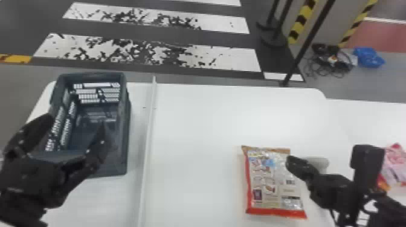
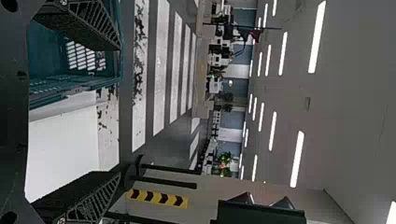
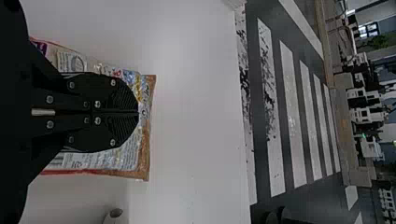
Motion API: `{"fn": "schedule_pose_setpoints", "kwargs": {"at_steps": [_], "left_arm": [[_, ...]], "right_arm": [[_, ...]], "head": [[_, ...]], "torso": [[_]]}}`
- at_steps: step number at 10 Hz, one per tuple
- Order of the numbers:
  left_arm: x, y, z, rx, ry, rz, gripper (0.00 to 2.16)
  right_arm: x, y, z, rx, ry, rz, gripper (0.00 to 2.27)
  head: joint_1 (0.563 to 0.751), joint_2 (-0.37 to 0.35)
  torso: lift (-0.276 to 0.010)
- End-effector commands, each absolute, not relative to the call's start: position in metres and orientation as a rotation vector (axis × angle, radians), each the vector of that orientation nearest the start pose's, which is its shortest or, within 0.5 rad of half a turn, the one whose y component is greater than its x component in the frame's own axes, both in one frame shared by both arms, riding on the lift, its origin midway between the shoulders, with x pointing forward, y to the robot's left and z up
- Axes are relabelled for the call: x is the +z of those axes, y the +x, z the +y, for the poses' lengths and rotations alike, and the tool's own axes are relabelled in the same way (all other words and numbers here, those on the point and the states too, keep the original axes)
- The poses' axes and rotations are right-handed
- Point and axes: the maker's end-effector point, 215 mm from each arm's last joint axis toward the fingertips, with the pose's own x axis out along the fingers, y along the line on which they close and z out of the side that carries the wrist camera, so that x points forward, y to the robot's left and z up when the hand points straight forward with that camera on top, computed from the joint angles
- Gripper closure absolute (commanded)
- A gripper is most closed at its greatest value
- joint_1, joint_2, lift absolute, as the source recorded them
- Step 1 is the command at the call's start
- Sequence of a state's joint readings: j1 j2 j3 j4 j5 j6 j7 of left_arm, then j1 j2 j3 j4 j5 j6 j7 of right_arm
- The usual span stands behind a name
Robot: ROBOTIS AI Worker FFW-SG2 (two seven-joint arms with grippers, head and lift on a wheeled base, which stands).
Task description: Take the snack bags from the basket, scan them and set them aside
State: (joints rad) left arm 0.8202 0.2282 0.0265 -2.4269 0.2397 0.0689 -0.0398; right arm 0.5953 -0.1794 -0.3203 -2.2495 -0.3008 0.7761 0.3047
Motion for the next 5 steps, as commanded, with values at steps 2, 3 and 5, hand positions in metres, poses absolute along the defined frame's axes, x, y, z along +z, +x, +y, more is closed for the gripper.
{"fn": "schedule_pose_setpoints", "kwargs": {"at_steps": [2, 3, 5], "left_arm": [[-0.275, 0.350, 0.212, -0.197, -0.060, 0.031, 0.04], [-0.276, 0.347, 0.213, -0.194, -0.061, 0.034, 0.04], [-0.277, 0.344, 0.212, -0.199, -0.066, 0.033, 0.04]], "right_arm": [[-0.455, 0.339, -0.365, 0.054, 0.124, 0.688, 1.54], [-0.458, 0.330, -0.378, 0.034, 0.124, 0.699, 0.80], [-0.476, 0.318, -0.407, -0.015, 0.124, 0.719, 0.11]], "head": [[0.695, -0.180], [0.695, -0.218], [0.695, -0.283]], "torso": [[-0.075], [-0.075], [-0.075]]}}
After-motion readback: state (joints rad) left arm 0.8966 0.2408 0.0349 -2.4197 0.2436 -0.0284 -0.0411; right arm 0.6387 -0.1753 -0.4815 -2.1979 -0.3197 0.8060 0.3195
